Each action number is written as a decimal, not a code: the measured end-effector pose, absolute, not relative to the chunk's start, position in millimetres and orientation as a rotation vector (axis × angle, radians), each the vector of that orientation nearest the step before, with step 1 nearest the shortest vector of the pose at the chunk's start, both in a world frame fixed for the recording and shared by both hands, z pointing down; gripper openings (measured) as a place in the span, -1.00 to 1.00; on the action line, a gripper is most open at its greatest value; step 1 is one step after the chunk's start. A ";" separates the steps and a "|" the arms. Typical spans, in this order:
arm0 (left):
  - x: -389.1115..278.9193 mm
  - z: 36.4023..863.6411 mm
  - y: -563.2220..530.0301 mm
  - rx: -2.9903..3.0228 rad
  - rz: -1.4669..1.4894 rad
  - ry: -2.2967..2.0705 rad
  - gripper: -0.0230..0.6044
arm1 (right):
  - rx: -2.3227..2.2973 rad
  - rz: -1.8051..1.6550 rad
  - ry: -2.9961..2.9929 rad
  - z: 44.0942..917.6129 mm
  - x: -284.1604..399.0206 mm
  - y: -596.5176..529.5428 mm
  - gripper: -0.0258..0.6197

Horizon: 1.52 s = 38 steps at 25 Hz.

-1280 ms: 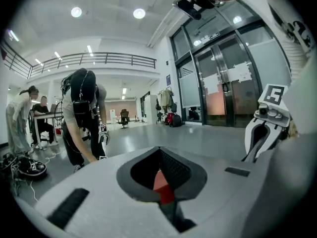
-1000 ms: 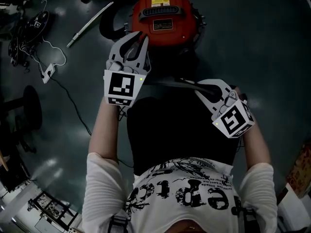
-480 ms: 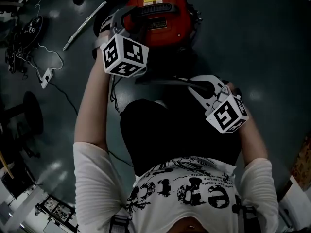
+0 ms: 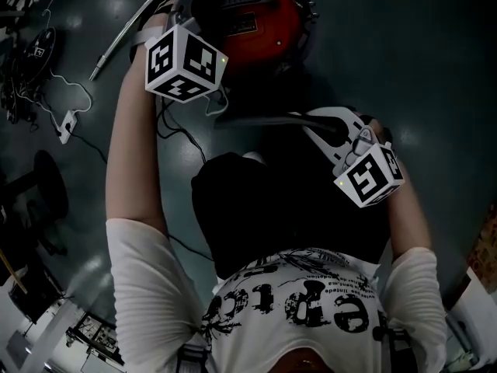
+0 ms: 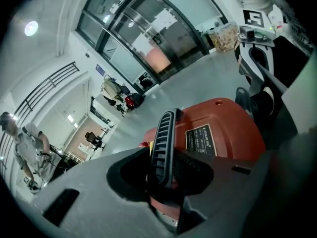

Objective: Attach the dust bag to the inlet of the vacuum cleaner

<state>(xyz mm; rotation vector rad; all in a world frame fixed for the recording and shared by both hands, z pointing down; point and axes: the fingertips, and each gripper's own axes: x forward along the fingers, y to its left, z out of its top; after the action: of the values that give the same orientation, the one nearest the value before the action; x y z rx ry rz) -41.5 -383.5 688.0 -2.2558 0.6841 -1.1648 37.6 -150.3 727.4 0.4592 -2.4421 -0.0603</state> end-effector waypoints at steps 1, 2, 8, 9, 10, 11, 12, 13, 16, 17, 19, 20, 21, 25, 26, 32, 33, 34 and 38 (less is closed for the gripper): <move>-41.6 687.6 -383.7 -2.258 -1.153 0.690 -0.55 | 0.468 -0.059 -2.441 727.3 39.4 -151.8 -0.84; -41.5 687.2 -383.8 -2.264 -1.143 0.690 -0.55 | 0.479 -0.054 -2.440 727.4 41.4 -153.6 -0.84; -40.8 684.8 -383.2 -2.274 -1.128 0.693 -0.55 | 0.556 -0.101 -2.384 731.4 45.9 -168.8 -0.81; -40.9 684.6 -382.8 -2.273 -1.128 0.694 -0.55 | 0.549 -0.112 -2.371 730.3 43.4 -169.8 -0.80; -41.0 684.6 -382.7 -2.273 -1.126 0.694 -0.55 | 0.543 -0.123 -2.358 729.0 40.3 -170.3 -0.80; -41.1 684.9 -382.8 -2.273 -1.125 0.696 -0.55 | 0.541 -0.142 -2.346 728.1 37.5 -170.6 -0.80; -41.2 685.7 -383.1 -2.273 -1.126 0.696 -0.55 | 0.544 -0.165 -2.332 728.4 36.3 -170.6 -0.80; -41.5 686.8 -383.5 -2.273 -1.128 0.695 -0.55 | 0.548 -0.183 -2.319 730.2 37.1 -170.6 -0.80; -41.3 687.8 -384.5 -2.274 -1.128 0.690 -0.55 | 0.553 -0.140 -2.295 738.8 46.9 -171.8 -0.80; -40.8 687.0 -384.4 -2.273 -1.119 0.694 -0.55 | 0.555 -0.128 -2.288 740.5 49.1 -172.7 -0.80; -40.6 685.2 -383.8 -2.271 -1.095 0.714 -0.55 | 0.561 -0.138 -2.277 741.0 49.1 -173.5 -0.80; -41.2 684.9 -383.4 -2.269 -1.085 0.725 -0.55 | 0.568 -0.148 -2.275 740.4 48.1 -173.7 -0.79; -41.8 684.9 -383.1 -2.267 -1.079 0.733 -0.55 | 0.576 -0.160 -2.273 739.7 46.8 -173.9 -0.79; -41.4 683.9 -383.8 -2.269 -1.075 0.746 -0.55 | 0.573 -0.199 -2.257 735.2 41.7 -178.0 -0.78; -41.1 682.9 -383.9 -2.273 -1.069 0.750 -0.55 | 0.566 -0.191 -2.253 734.6 41.7 -180.0 -0.77; -40.8 681.8 -383.0 -2.285 -1.058 0.753 -0.55 | 0.587 -0.201 -2.226 741.6 51.5 -184.3 -0.77; -40.4 681.5 -382.9 -2.285 -1.054 0.753 -0.55 | 0.600 -0.199 -2.226 741.0 51.6 -184.8 -0.77; -40.5 680.9 -382.8 -2.284 -1.049 0.754 -0.55 | 0.614 -0.207 -2.225 739.9 50.9 -186.0 -0.77; -41.1 679.7 -381.1 -2.279 -1.022 0.753 -0.55 | 0.658 -0.270 -2.203 736.6 45.3 -188.7 -0.75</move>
<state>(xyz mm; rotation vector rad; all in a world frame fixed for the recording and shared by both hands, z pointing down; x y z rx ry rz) -41.1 -381.1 679.7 -2.2793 0.7528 -1.0216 45.3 -188.7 736.6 0.6585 -2.2030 -0.2697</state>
